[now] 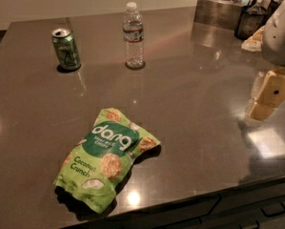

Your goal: Move green rice chip bag near green can

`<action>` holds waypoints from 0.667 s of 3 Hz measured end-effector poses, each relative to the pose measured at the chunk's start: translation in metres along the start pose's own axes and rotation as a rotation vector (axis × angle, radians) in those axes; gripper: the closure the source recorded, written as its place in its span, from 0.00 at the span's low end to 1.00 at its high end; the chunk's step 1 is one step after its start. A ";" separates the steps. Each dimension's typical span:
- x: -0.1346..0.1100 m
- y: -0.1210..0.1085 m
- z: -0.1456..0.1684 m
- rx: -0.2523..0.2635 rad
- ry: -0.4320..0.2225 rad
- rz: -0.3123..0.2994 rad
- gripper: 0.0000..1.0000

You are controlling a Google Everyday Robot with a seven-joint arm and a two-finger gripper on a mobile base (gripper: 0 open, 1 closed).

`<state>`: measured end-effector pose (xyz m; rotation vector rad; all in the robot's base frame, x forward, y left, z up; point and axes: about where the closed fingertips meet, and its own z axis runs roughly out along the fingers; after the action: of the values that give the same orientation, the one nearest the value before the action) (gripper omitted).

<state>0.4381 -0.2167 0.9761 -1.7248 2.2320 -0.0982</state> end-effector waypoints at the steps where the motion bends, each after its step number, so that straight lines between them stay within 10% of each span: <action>1: 0.000 0.000 0.000 0.000 0.000 0.000 0.00; 2: -0.044 0.021 0.014 -0.031 -0.069 -0.114 0.00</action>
Offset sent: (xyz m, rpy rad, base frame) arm -0.0117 0.0868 -0.0178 0.0657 0.0076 0.2330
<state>0.4326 -0.1671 0.9672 -1.8420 2.0966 -0.0295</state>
